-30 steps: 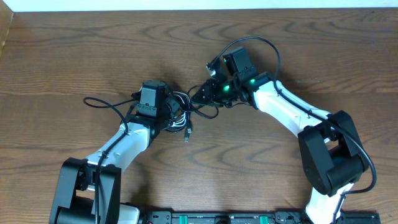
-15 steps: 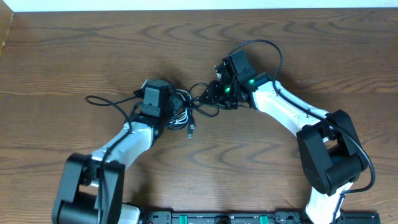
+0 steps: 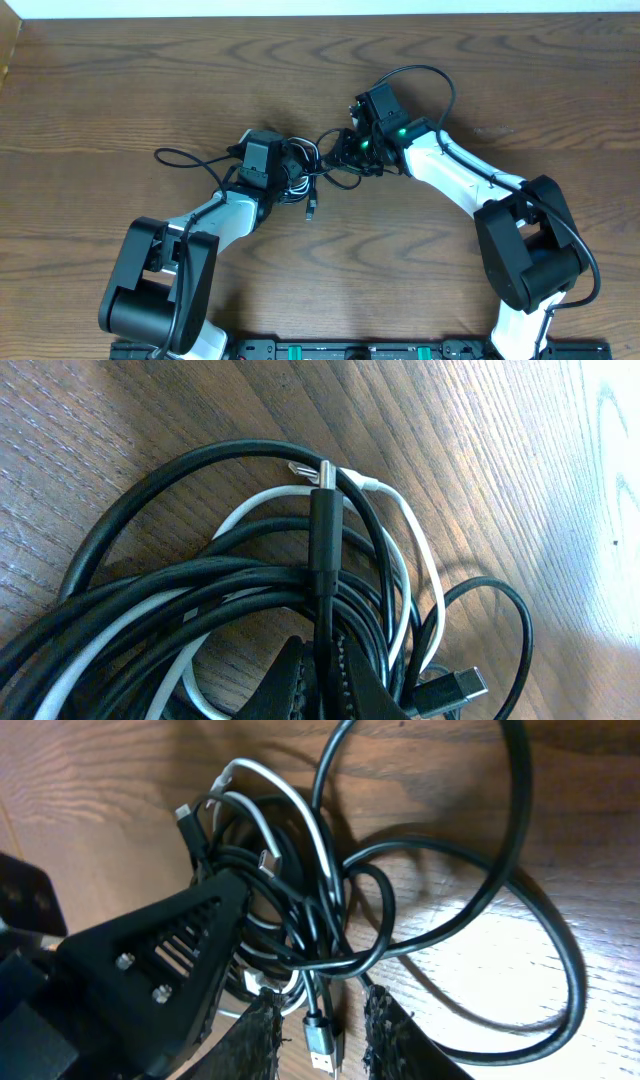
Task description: Untangle cables
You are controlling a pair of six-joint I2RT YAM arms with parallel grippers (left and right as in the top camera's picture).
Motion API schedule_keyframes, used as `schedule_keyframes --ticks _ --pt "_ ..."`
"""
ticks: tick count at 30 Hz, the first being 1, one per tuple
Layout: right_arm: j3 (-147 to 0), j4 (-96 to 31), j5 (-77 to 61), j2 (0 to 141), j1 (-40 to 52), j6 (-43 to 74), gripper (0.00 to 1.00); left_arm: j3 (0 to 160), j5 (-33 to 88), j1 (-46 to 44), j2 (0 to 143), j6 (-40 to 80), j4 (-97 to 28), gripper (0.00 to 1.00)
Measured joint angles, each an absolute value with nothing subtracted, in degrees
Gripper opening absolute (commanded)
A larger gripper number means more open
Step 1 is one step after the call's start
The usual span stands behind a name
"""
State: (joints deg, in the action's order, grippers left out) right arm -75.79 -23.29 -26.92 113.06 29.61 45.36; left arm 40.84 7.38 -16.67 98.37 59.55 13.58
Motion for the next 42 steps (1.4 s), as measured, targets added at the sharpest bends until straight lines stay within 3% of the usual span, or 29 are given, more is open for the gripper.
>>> schedule_keyframes --ticks 13,17,23,42 --pt "-75.8 -19.7 -24.1 117.0 31.9 48.7 0.31 40.8 7.1 -16.7 98.4 59.5 12.0 0.08" --pt "-75.8 -16.8 -23.4 118.3 33.1 49.0 0.26 40.8 6.5 -16.6 98.4 59.5 11.8 0.08" --pt "-75.8 -14.5 -22.3 118.7 33.6 50.7 0.01 40.8 5.0 -16.6 98.4 59.5 11.0 0.08" --pt "-75.8 -14.3 -22.7 118.7 33.6 49.8 0.01 40.8 4.2 -16.6 98.4 58.5 10.9 0.08"
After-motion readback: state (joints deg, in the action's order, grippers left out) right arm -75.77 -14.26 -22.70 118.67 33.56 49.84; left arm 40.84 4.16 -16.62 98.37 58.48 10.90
